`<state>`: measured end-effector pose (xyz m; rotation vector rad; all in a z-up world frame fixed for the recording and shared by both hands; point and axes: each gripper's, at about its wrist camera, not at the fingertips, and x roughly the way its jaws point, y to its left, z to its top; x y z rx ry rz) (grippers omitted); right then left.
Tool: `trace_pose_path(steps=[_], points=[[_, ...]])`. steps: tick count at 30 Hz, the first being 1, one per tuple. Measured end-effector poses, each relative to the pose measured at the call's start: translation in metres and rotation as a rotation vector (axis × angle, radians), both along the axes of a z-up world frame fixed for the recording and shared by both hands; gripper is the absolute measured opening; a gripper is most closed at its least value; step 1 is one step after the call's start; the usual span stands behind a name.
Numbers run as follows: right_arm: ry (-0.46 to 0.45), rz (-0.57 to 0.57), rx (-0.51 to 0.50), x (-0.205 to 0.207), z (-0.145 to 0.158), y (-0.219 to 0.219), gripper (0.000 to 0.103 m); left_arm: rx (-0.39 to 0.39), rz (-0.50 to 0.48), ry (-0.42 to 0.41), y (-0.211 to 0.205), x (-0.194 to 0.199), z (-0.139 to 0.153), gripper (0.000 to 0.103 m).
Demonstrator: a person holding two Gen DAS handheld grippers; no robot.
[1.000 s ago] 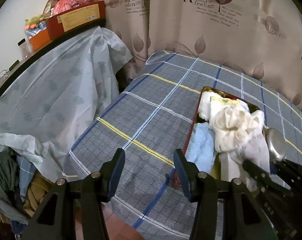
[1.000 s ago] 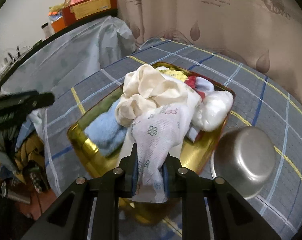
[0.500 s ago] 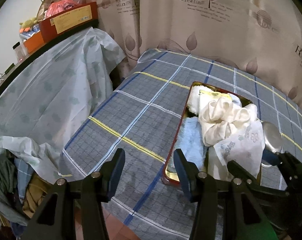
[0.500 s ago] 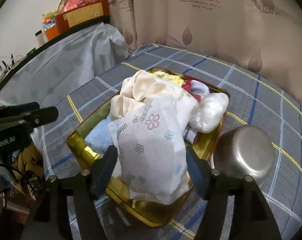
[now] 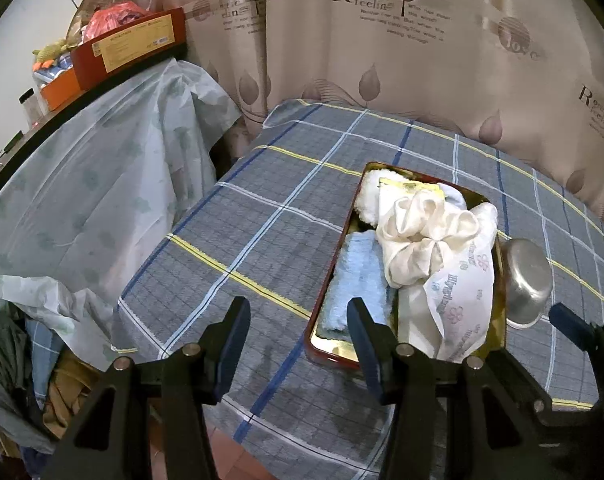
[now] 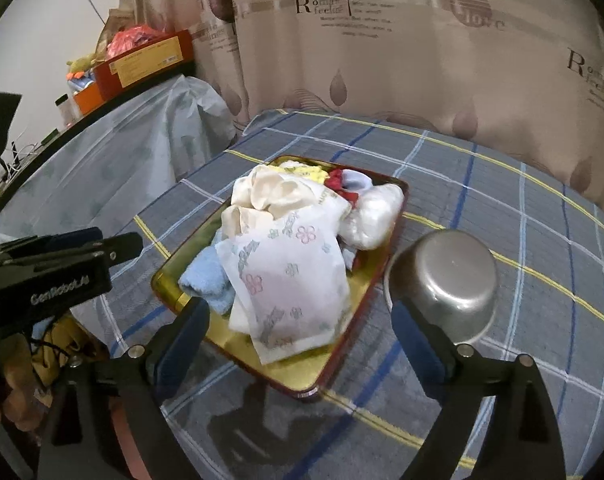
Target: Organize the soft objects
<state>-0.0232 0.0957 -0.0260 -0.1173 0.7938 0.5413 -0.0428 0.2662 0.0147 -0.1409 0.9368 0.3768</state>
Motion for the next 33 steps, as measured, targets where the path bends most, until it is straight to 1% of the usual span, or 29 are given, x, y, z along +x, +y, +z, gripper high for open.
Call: trace_pose_path(steps=[3, 5, 7, 21, 33], points=[[-0.003, -0.006, 0.004, -0.007, -0.001, -0.003, 0.092, 0.000, 0.000, 0.000, -0.001, 0.000, 0.000, 0.051], [-0.009, -0.017, -0.005, -0.011, -0.003, -0.004, 0.095, 0.000, -0.003, 0.003, -0.001, 0.000, 0.000, 0.051], [-0.019, -0.017, -0.017, -0.014, -0.003, -0.004, 0.096, 0.001, -0.004, 0.004, -0.002, -0.001, 0.001, 0.051], [0.020, -0.014, -0.002, -0.011, -0.009, -0.005, 0.098, 0.002, -0.009, 0.013, -0.007, 0.000, -0.001, 0.051], [0.029, -0.013, 0.004, -0.010, -0.011, -0.007, 0.098, 0.003, -0.025, 0.015, -0.011, 0.001, -0.003, 0.051]])
